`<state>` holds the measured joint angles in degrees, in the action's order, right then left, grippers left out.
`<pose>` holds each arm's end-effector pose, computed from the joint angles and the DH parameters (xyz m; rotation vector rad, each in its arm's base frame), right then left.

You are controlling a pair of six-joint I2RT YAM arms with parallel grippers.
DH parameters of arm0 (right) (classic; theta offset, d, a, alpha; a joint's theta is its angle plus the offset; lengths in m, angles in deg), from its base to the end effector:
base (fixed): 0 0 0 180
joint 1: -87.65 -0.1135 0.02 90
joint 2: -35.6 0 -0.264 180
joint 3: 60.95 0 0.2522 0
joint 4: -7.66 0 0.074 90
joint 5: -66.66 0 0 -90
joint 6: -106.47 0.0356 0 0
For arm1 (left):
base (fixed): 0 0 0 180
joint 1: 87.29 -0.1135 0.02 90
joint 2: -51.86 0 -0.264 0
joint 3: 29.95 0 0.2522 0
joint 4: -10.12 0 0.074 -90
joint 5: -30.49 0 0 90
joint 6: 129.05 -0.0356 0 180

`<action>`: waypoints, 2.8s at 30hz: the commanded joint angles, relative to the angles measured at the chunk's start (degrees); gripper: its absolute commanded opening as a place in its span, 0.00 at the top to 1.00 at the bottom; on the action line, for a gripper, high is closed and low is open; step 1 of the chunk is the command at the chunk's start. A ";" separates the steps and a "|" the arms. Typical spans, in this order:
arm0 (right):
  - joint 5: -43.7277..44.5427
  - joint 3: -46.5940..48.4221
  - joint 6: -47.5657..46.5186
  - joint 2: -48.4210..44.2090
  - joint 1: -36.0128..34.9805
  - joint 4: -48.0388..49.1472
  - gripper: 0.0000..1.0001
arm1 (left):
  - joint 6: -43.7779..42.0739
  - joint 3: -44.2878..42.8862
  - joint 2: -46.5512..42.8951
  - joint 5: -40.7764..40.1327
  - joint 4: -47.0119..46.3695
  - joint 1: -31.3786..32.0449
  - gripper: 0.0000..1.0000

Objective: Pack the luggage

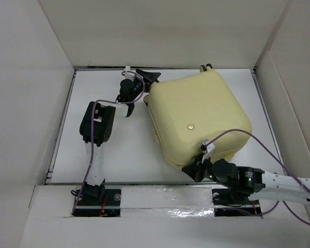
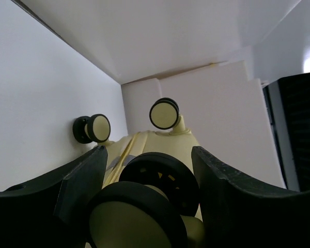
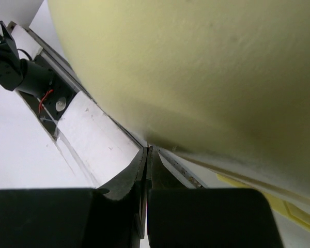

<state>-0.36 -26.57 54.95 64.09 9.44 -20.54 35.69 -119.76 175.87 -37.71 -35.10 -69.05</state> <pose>0.0417 0.1319 0.2248 -0.4303 2.0065 0.9437 0.4530 -0.1632 0.2110 -0.4159 1.5417 -1.5746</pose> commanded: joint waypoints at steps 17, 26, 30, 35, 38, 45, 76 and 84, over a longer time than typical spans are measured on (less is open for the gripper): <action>-37.13 19.97 -26.52 27.92 51.14 21.38 1.00 | -8.11 57.84 -44.97 -9.84 -22.51 -10.94 1.00; -29.68 1.46 -15.12 25.75 34.92 31.66 1.00 | -15.76 58.30 -64.41 -10.82 -1.95 -10.24 1.00; -23.79 -3.30 -8.43 23.71 28.57 38.40 1.00 | -16.73 58.73 -68.10 -9.77 1.94 -10.24 1.00; -17.28 3.53 -12.71 27.58 24.17 37.31 1.00 | -19.98 61.02 -69.60 -11.61 6.68 -11.02 1.00; -13.84 7.41 -16.68 25.66 24.77 28.34 1.00 | -19.11 61.73 -68.99 -9.86 5.29 -15.59 1.00; -11.23 2.77 -13.00 13.37 24.78 11.48 0.79 | -17.17 59.62 -66.35 -8.80 1.68 -16.66 1.00; -27.45 -5.24 -23.89 13.60 51.41 30.25 0.44 | -9.53 53.55 -69.61 -11.08 8.45 -19.29 1.00; -28.34 -6.82 -25.91 19.14 51.94 40.97 0.67 | -9.17 55.83 -66.09 -10.02 6.34 -19.91 1.00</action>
<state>-28.53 -33.13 31.19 81.35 60.65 9.88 26.33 -64.18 110.06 -48.64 -19.65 -88.64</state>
